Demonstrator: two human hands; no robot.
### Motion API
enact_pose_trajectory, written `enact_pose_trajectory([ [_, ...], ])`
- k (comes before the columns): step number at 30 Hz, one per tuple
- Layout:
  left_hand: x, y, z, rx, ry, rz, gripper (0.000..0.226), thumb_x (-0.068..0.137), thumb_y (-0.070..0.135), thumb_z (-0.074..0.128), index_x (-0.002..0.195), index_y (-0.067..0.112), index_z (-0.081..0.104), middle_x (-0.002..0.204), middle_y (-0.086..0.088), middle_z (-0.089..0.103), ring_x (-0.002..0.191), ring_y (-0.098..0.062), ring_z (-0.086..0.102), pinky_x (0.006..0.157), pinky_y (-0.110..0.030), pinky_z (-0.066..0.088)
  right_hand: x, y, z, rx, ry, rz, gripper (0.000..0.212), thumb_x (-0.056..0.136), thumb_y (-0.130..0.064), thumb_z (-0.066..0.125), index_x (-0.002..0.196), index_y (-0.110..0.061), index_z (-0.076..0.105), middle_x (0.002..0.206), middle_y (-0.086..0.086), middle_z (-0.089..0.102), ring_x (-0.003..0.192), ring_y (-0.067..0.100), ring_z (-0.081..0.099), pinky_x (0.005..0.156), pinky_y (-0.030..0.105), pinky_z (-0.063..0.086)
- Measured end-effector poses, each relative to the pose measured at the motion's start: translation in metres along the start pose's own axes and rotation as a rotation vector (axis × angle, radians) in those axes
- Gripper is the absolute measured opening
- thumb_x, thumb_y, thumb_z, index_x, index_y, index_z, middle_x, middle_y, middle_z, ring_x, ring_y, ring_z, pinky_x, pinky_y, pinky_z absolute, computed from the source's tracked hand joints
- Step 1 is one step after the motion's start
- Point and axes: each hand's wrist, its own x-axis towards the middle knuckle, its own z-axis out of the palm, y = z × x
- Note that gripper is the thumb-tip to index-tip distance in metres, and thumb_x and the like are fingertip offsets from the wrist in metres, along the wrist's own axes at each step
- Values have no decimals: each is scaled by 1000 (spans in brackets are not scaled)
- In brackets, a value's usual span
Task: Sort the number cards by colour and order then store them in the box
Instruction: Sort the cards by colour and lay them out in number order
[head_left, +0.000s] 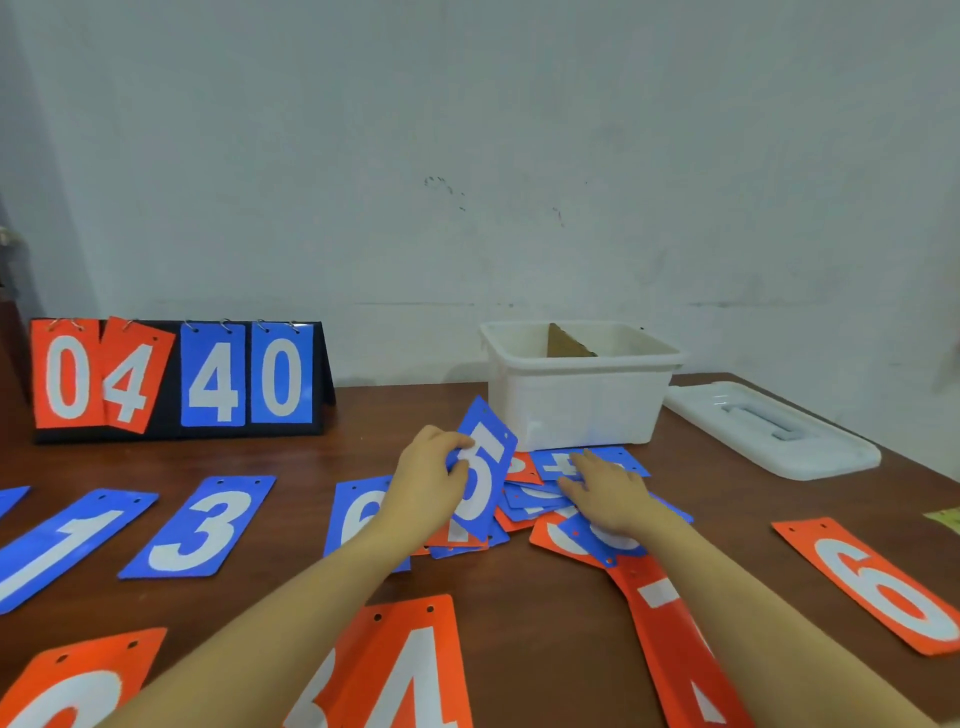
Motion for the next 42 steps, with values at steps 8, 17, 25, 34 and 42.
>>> enact_pose_trajectory([
  [8, -5, -13, -9, 2, 18, -109, 35, 92, 12, 51, 128, 12, 53, 104, 2, 46, 89, -12, 51, 72, -20, 45, -24, -14, -9, 122, 62, -237, 26, 91, -42, 53, 106, -23, 63, 118, -7, 61, 112, 12, 54, 96, 29, 40],
  [17, -12, -18, -18, -12, 14, -143, 36, 94, 18, 51, 129, 12, 51, 118, -1, 48, 104, -9, 48, 62, -10, 43, -35, -27, -7, -24, 267, 181, 54, 79, -60, 58, 108, -14, 56, 117, 4, 50, 116, 26, 46, 97, 38, 33],
  [25, -19, -32, -8, 13, -122, -111, 41, 92, 21, 54, 132, 15, 49, 116, 3, 50, 108, -10, 50, 88, -25, 47, -26, -45, 2, 100, 88, 350, 85, 71, -64, 66, 127, -6, 41, 136, 15, 35, 130, 32, 31, 108, 40, 26],
  [34, -16, -20, 8, 529, -249, -77, 44, 94, 35, 44, 136, 23, 43, 131, -1, 48, 121, -19, 44, 103, -36, 25, -37, -39, 11, 87, 222, 384, 88, 70, -70, 61, 127, -6, 41, 134, 14, 35, 128, 31, 32, 107, 39, 26],
  [42, -14, -12, 9, 261, -133, -97, 42, 93, 30, 49, 134, 19, 46, 133, 2, 48, 120, -16, 46, 105, -33, 24, -28, -38, 7, 285, 287, 121, 44, 78, -33, 70, 113, -22, 46, 115, -1, 51, 113, 23, 46, 99, 36, 26],
])
